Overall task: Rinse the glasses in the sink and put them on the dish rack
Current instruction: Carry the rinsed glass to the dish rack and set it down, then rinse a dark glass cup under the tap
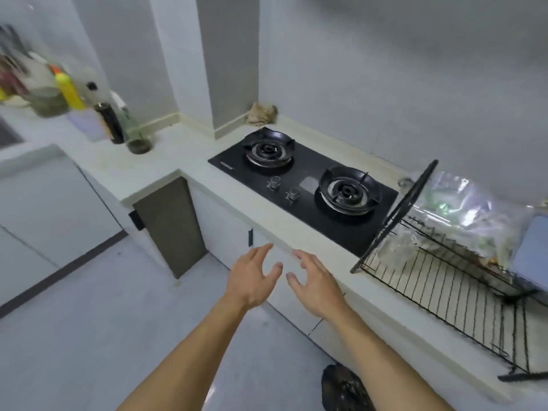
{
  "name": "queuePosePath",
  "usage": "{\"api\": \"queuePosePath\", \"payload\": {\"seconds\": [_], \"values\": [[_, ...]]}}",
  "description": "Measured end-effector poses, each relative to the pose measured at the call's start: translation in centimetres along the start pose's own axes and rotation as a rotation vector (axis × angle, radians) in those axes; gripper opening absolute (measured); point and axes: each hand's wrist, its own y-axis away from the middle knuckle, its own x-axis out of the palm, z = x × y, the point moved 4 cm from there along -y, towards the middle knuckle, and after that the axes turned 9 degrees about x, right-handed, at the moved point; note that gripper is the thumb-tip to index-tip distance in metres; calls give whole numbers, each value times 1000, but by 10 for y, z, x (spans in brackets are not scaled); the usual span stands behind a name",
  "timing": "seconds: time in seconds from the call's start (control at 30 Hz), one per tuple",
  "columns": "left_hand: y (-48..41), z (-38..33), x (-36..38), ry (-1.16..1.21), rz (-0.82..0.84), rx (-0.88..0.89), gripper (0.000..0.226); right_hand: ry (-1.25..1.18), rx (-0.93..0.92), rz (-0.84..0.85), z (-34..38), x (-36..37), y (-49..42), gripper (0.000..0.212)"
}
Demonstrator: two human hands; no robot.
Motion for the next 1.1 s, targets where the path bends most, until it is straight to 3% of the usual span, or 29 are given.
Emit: {"api": "queuePosePath", "payload": {"seconds": [0.33,0.47,0.67,1.1], "values": [[110,213,-194,-36,-253,-246,63,64,-281,231,217,181,-18,61],[160,274,-244,-12,-283,-318,67,16,-375,350,292,240,-13,67],[218,348,-301,67,-501,-454,65,-13,-474,456,378,313,-19,66],[199,481,-421,70,-740,-721,64,164,-638,686,539,453,-149,67]]}}
